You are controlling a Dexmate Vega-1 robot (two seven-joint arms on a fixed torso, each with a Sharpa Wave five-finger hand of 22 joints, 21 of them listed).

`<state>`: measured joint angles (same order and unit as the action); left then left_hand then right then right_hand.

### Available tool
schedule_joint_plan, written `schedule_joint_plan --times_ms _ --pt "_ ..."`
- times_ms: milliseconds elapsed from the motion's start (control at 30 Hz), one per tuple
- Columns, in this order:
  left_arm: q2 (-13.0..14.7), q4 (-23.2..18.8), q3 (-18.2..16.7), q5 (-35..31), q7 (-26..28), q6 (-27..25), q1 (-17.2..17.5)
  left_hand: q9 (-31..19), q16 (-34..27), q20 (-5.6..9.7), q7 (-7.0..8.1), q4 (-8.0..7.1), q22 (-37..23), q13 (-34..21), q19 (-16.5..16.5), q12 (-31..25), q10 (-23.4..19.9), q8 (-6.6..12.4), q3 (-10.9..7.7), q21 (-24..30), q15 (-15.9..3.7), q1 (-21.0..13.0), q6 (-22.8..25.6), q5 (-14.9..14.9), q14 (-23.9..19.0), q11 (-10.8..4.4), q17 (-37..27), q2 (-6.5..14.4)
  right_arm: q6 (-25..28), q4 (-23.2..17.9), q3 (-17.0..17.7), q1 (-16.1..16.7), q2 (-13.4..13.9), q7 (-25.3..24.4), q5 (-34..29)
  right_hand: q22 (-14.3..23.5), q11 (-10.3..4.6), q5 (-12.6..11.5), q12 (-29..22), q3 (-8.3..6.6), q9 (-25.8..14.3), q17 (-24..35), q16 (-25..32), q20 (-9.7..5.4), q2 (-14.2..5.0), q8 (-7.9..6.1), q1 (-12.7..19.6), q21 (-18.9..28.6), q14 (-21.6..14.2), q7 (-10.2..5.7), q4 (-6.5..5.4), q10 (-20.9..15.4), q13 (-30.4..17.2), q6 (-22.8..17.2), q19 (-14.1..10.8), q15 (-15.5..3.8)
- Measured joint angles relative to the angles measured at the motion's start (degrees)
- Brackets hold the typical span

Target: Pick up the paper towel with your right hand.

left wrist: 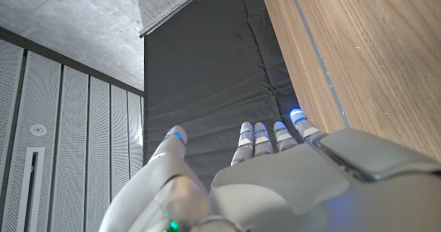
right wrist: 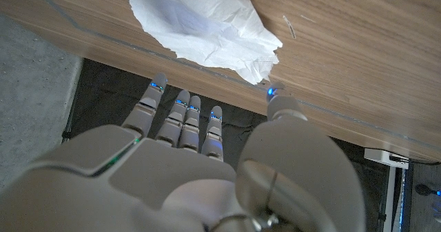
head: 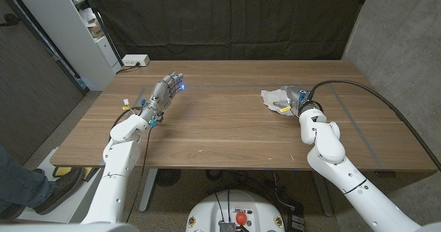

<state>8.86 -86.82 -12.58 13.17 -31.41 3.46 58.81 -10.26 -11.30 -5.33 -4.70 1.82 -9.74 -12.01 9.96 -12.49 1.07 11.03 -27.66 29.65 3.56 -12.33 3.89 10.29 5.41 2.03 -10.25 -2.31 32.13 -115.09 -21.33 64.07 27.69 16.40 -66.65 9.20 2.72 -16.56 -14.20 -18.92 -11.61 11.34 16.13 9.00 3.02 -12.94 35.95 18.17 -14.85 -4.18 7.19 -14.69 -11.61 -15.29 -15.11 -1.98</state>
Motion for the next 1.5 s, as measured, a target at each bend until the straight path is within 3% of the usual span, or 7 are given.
schedule_joint_plan --times_ms 500,1500 --pt "0.0 -0.6 0.2 0.0 0.0 -0.1 0.4 0.0 0.1 -0.31 0.00 0.48 0.0 0.0 -0.3 0.2 0.0 0.00 0.01 -0.6 0.00 -0.3 0.0 0.0 0.0 0.00 0.0 0.3 1.3 0.2 -0.2 -0.2 0.0 1.5 -0.2 0.0 -0.28 -0.4 0.0 0.00 0.0 0.3 0.0 -0.02 0.00 -0.21 0.0 -0.8 -0.5 -0.03 0.00 -0.7 0.0 -1.0 0.0 -0.37" --pt "0.4 -0.9 0.5 -0.2 -0.1 -0.9 0.3 0.0 0.1 -0.30 0.00 0.72 0.0 0.3 -0.3 0.2 0.0 0.00 0.25 -1.5 0.00 -0.1 0.6 0.0 0.0 0.00 0.0 0.5 3.3 4.9 -2.0 -1.9 0.0 0.4 0.8 0.0 -0.67 -0.9 0.0 0.25 0.0 0.8 0.5 -0.40 -0.06 -0.64 -0.1 -1.9 -2.7 -0.22 -0.58 -2.7 0.0 -3.2 -1.6 -0.38"
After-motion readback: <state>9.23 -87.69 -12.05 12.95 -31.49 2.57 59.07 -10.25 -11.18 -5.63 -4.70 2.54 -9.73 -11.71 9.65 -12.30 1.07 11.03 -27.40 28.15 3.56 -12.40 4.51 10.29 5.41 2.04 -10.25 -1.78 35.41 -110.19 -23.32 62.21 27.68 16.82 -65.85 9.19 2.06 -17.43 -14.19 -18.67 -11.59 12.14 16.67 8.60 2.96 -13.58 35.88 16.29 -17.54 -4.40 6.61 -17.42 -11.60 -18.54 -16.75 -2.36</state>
